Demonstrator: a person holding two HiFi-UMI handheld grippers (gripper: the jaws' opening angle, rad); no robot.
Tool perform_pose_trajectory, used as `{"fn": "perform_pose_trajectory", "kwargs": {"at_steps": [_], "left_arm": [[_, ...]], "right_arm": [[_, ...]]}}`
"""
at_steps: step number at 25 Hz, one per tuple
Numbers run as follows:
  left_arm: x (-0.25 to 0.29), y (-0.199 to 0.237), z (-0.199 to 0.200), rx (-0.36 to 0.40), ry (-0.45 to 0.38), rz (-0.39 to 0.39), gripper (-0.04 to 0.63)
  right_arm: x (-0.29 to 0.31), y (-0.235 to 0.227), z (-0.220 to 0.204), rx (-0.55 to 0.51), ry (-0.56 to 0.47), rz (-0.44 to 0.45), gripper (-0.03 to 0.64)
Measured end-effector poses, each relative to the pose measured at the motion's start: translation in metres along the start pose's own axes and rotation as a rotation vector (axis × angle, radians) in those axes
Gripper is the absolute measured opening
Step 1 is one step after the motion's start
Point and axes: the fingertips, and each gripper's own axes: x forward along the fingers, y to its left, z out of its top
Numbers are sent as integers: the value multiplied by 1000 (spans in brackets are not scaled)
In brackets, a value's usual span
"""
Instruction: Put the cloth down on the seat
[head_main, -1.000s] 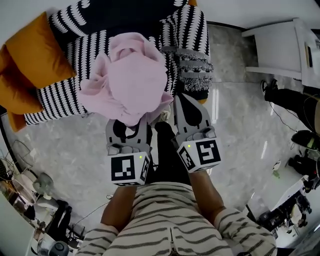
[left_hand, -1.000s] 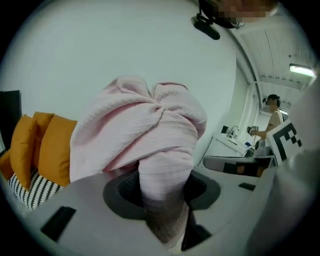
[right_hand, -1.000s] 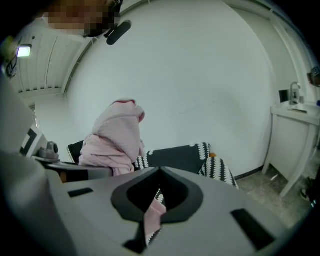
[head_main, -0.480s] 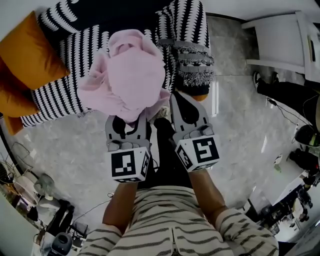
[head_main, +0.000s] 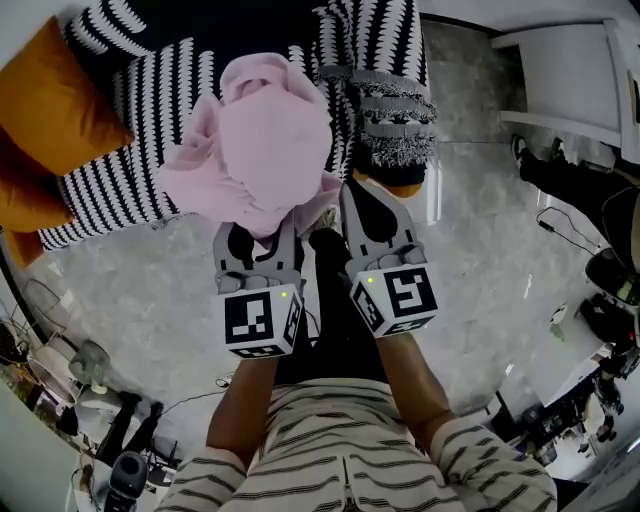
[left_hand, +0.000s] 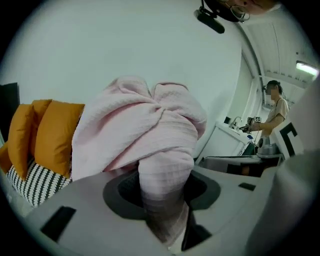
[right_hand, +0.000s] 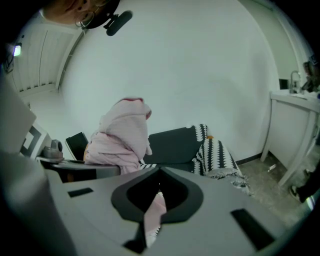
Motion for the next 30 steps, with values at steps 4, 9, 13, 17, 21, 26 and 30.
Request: {"fn": "perform_pose_trajectory", "kwargs": {"at_steps": [4, 9, 13, 17, 21, 26, 30], "left_arm": [[12, 4, -17, -12, 25, 0, 178], [31, 10, -36, -32, 52, 0, 178], [44, 10, -47, -36, 70, -4, 178], [52, 10, -53, -42, 86, 2, 178], [64, 11, -60, -48, 108, 3, 178], [75, 16, -70, -48, 135, 13, 178], [87, 21, -79, -44, 162, 21, 178]], "right_arm": [[5, -9, -13, 14, 9, -13, 12], [15, -20, -34, 29, 37, -14, 12], [22, -25, -44, 42, 51, -17, 12], [30, -30, -52, 49, 66, -22, 12], [36, -37, -59, 56, 79, -36, 12], [42, -40, -69, 62, 96, -45, 12], [51, -45, -76, 71, 116, -53, 12]]}}
